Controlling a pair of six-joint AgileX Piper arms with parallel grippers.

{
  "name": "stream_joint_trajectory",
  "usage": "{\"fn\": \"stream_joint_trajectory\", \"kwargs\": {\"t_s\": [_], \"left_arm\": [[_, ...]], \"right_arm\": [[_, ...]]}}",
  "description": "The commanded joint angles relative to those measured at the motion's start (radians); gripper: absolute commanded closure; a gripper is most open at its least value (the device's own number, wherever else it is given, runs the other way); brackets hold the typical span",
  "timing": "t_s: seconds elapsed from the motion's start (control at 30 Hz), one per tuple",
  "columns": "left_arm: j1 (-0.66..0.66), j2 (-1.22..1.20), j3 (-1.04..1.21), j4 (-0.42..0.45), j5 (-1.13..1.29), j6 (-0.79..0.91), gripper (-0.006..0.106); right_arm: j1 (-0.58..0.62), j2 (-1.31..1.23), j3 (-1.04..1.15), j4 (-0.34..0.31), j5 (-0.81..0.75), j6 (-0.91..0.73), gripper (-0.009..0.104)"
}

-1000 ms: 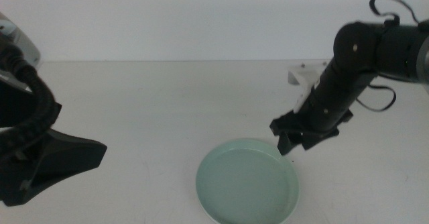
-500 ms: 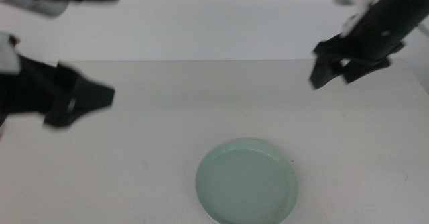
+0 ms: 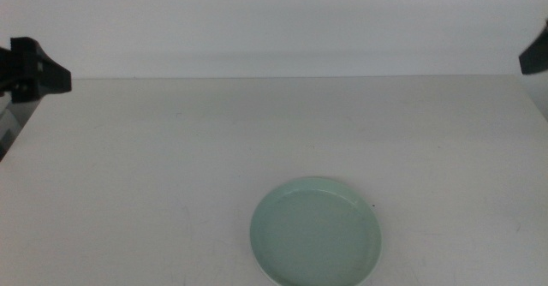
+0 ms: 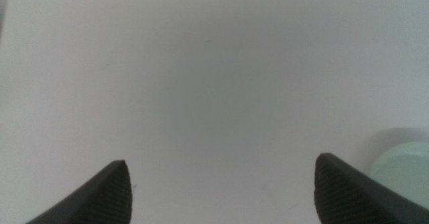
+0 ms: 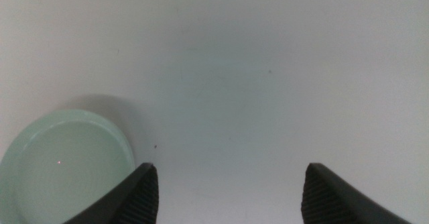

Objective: Stack the three bowls on top of each other.

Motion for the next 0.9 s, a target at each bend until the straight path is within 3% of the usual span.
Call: {"fn": "stream_joint_trajectory", "kwargs": {"t_s": [0.0, 0.13, 0.37, 0.53, 0.87], "left_arm": [[0.003, -0.084, 0.03, -0.119, -0.085, 0.062, -0.005], [-0.015, -0.227, 0.185, -0.204, -0.245, 0.139, -0.005], [-0.115, -0.457, 0.441, -0.218, -0.529, 0.266, -0.005], [-0.125, -0.516, 0.549, -0.247, -0.699, 0.262, -0.005], [-0.125, -0.552, 0.567, -0.247, -0.693, 0.26, -0.005]], "right_arm": [[-0.011, -0.112, 0.086, 0.03, -0.153, -0.024, 0.04], [-0.011, -0.266, 0.313, 0.026, -0.377, -0.063, 0.041], [-0.011, -0.484, 0.633, 0.023, -0.723, -0.127, 0.044], [-0.011, -0.557, 0.712, 0.019, -0.775, -0.183, 0.047], [-0.011, -0.562, 0.718, 0.023, -0.774, -0.193, 0.051]]}}
